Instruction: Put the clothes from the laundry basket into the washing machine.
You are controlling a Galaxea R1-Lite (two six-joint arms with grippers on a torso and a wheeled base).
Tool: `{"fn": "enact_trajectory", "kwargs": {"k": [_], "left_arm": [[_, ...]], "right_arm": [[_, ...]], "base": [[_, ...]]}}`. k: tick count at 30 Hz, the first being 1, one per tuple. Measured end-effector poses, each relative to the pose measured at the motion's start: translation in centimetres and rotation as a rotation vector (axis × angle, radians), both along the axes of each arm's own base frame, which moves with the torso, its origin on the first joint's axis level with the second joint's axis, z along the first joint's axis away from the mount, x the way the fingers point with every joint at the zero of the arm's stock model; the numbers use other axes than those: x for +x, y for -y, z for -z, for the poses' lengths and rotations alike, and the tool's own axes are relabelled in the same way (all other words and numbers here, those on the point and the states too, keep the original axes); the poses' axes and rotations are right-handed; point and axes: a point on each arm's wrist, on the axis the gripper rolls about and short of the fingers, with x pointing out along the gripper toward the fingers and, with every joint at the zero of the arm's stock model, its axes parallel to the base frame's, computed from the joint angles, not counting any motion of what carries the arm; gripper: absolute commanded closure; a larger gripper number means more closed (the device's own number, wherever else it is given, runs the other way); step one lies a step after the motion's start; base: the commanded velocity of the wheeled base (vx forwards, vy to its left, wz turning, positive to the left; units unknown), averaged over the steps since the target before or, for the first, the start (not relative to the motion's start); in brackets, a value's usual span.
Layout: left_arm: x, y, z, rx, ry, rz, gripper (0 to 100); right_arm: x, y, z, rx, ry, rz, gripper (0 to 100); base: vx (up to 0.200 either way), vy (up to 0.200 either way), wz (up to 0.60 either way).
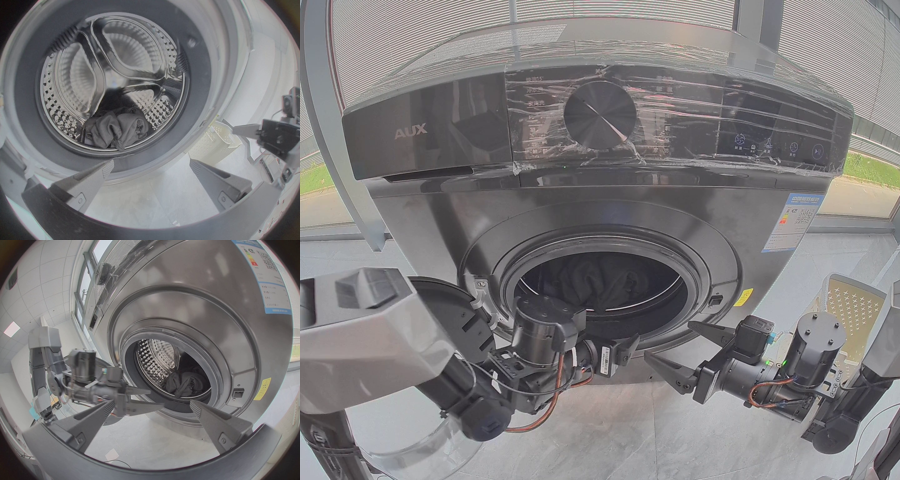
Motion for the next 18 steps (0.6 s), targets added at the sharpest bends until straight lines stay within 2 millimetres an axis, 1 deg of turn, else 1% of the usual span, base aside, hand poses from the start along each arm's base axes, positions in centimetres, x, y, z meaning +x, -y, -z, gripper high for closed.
{"fn": "enact_trajectory", "kwargs": {"k": [6,10,14,18], "left_arm": [[-3.5,-2.2,-1.7,-0.021,-0.003,0.014,0],[-5.5,-3.9,-3.3,-0.060,0.029,0.021,0],[-7.0,-5.4,-4.8,-0.090,0.064,0.023,0],[-7.9,-6.6,-6.1,-0.118,0.104,0.015,0]], "right_arm": [[0.1,0.4,0.1,-0.004,-0.005,0.016,0],[0.1,0.9,0.1,-0.008,-0.008,0.031,0],[0.3,1.5,-0.1,-0.008,-0.006,0.067,0],[0.8,2.9,-0.2,-0.043,0.018,0.191,0]], "base": [[0.000,0.000,0.00],[0.000,0.000,0.00],[0.000,0.000,0.00],[0.000,0.000,0.00]]}}
